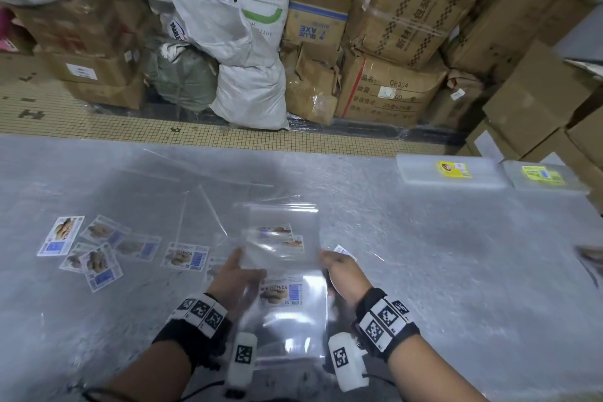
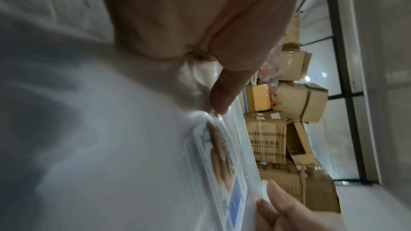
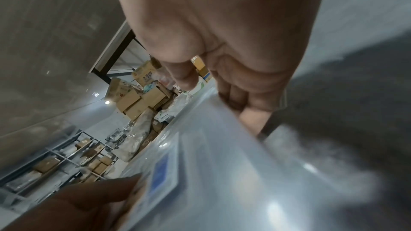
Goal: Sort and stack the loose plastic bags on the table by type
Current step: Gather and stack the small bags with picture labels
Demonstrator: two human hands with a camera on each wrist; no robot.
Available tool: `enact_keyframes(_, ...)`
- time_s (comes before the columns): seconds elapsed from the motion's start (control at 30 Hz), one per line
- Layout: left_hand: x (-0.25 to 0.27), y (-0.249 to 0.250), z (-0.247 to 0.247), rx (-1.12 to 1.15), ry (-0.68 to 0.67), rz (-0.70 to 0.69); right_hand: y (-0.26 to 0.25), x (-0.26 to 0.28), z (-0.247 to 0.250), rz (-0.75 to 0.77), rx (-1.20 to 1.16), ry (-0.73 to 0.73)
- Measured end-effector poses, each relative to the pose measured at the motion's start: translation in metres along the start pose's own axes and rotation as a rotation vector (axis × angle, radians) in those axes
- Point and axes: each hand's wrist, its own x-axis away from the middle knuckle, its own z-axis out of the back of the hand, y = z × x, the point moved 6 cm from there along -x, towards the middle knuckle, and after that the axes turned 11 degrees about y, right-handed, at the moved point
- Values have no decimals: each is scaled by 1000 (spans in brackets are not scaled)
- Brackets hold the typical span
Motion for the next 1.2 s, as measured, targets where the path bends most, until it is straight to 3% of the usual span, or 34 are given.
enact_keyframes(0.1,-5,2,5,-209,81,-76,1,-1,-8,-5,-61,-9)
enact_keyframes(0.2,-3,7,3,-450,79,-156,7,-7,-14,46,-44,-34)
enact_keyframes(0.4,3,18,-2,-539,169,-183,2,0,-14,87,-5,-100)
enact_keyframes(0.5,1,22,-5,-742,225,-243,-2,6,-11,55,4,-108)
enact_keyframes(0.63,-6,15,-9,-832,232,-184,-7,10,-12,10,-13,-90)
enact_keyframes(0.83,-12,18,-10,-654,180,-127,22,-22,-18,-135,-241,-27)
enact_keyframes(0.93,-10,23,-12,-505,135,-85,9,-9,-12,-178,-309,35)
enact_keyframes(1.03,-22,13,-3,-439,128,-25,-4,2,-8,-150,-269,34)
enact_keyframes(1.1,-61,-11,16,-424,139,-30,-5,3,-6,-155,-206,38)
enact_keyframes(1.2,-22,6,-1,-410,128,-21,-2,1,-4,-176,-97,59)
